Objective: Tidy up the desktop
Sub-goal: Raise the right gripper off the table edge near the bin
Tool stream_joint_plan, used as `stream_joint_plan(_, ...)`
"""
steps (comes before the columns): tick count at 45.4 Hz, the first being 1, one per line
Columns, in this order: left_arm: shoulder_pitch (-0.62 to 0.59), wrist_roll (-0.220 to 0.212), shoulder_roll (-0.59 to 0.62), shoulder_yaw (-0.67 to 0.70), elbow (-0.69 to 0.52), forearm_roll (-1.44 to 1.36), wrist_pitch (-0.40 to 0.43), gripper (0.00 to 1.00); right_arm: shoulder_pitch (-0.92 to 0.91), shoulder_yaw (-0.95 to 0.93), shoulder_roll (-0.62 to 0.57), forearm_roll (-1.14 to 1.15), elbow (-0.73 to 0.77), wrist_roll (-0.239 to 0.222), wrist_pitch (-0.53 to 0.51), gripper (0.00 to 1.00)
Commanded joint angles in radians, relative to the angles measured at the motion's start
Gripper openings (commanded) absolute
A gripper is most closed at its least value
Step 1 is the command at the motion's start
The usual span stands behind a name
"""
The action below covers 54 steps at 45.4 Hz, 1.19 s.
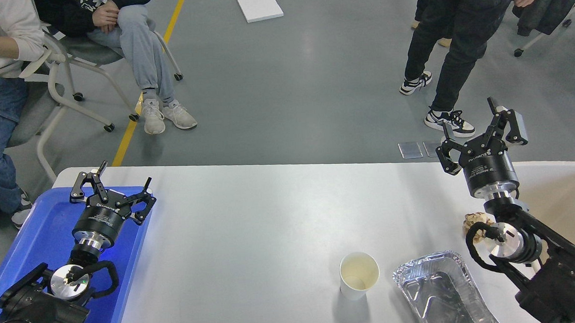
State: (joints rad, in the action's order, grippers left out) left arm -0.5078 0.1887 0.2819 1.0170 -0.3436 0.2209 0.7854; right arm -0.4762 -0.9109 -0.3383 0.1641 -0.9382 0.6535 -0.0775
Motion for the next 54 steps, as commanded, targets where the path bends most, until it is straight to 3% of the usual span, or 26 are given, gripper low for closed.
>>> stream_joint_plan(1,0.000,0.000,0.000,0.000,0.000,0.000,0.000,1.00,-0.001,0.000,-0.013,0.000,0.007,0.000,0.002,1.00)
stream_joint_plan(23,0.000,-0.003,-0.001,0.000,-0.002,0.000,0.000,1.00,0.010,0.007,-0.031,0.006,0.002,-0.002,-0.005,1.00)
stream_joint_plan(34,0.000,-0.003,-0.001,0.000,-0.003,0.000,0.000,1.00,-0.036,0.170,-0.103,0.018,0.019,-0.003,-0.011,1.00)
stream_joint_plan(54,-0.001,-0.005,-0.001,0.000,-0.005,0.000,0.000,1.00,-0.039,0.222,-0.119,0.002,0.012,-0.005,-0.005,1.00)
